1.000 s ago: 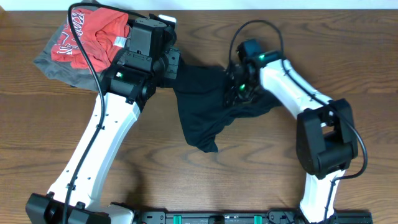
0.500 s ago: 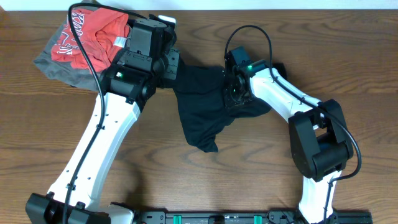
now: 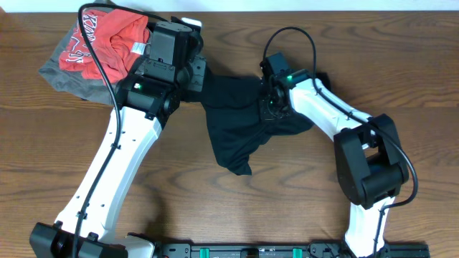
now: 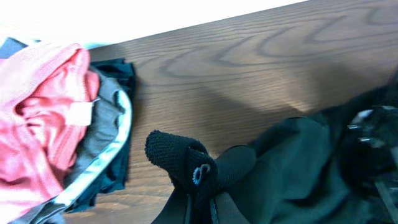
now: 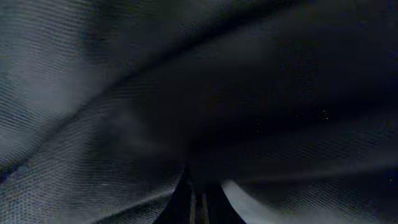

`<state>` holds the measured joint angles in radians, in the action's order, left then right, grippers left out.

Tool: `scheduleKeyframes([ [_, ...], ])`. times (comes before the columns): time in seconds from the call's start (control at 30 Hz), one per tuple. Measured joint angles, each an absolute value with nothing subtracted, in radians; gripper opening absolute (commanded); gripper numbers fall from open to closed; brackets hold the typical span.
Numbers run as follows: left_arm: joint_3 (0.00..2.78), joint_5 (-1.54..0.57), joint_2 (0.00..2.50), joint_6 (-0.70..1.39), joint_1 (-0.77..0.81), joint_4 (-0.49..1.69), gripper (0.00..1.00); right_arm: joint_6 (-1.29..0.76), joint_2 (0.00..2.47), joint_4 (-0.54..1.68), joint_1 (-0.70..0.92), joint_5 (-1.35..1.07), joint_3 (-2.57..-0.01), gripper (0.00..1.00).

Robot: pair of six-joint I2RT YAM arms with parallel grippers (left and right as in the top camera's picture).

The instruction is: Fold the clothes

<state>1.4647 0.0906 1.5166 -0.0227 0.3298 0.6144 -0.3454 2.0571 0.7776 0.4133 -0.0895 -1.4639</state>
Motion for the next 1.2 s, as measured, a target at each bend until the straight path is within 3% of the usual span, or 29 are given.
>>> scheduleKeyframes([
  [0.17,1.465,0.114,1.489,-0.015,0.290,0.617,0.06,-0.292,1.975,0.922,0.281,-0.095,-1.548,0.01],
  [0.5,1.463,0.104,1.284,0.005,0.273,0.593,0.06,-0.137,1.746,1.242,0.007,-0.139,-1.952,0.01],
  [0.87,1.463,0.081,1.107,0.012,0.323,0.559,0.06,0.003,1.748,1.495,-0.121,-0.295,-2.234,0.01],
  [1.2,1.463,0.083,1.111,0.020,0.325,0.582,0.06,0.068,1.748,1.512,-0.123,-0.340,-2.189,0.01],
])
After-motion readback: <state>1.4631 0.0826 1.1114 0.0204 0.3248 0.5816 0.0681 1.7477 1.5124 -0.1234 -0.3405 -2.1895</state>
